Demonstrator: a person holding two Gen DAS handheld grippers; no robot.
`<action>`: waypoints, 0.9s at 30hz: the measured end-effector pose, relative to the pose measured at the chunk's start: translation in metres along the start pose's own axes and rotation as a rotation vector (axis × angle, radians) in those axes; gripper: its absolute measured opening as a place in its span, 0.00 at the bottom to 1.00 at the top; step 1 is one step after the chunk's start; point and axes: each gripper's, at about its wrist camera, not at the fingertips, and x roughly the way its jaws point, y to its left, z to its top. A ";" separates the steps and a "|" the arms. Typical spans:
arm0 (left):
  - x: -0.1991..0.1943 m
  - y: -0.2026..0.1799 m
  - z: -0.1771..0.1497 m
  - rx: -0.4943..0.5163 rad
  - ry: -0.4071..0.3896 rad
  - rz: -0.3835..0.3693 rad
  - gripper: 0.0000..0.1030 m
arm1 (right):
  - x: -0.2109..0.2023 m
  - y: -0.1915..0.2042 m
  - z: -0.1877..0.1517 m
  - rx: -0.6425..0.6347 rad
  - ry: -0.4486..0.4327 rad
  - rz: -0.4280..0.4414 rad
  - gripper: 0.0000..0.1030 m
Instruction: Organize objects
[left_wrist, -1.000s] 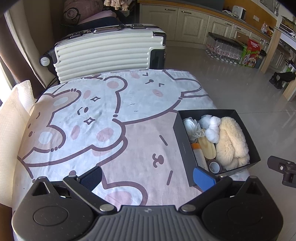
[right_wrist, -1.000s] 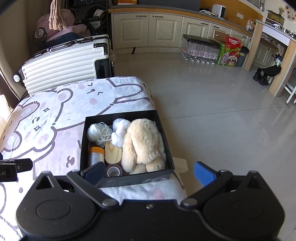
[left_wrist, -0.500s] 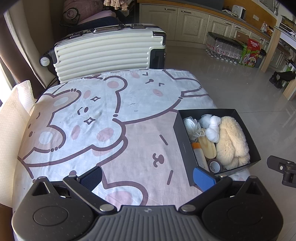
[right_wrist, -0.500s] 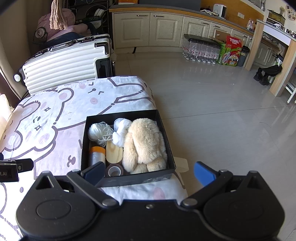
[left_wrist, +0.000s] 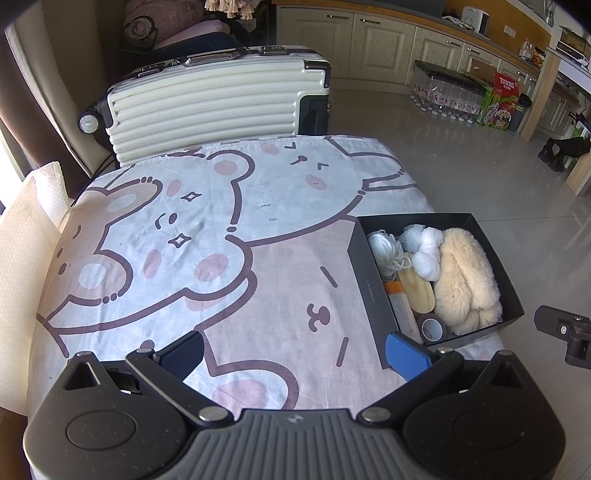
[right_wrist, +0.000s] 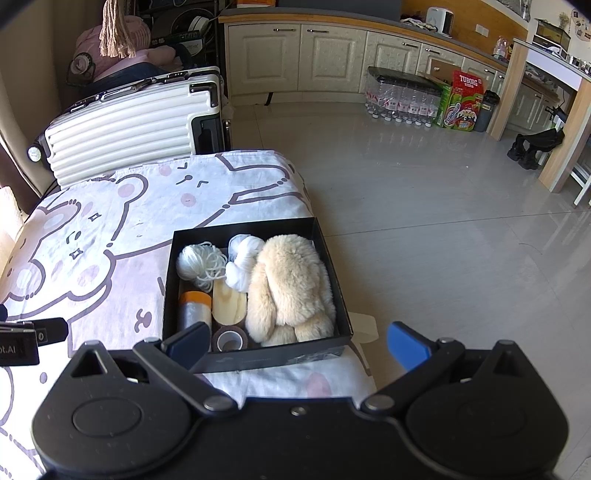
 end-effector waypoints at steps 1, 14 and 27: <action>0.000 0.000 0.000 0.001 0.001 0.001 1.00 | 0.000 0.000 0.000 0.000 0.000 -0.001 1.00; 0.001 -0.001 0.000 0.007 0.004 0.004 1.00 | 0.000 0.001 0.000 -0.002 0.001 0.000 1.00; 0.002 -0.001 0.001 0.016 0.008 0.004 1.00 | 0.001 0.001 0.000 -0.004 0.003 0.001 1.00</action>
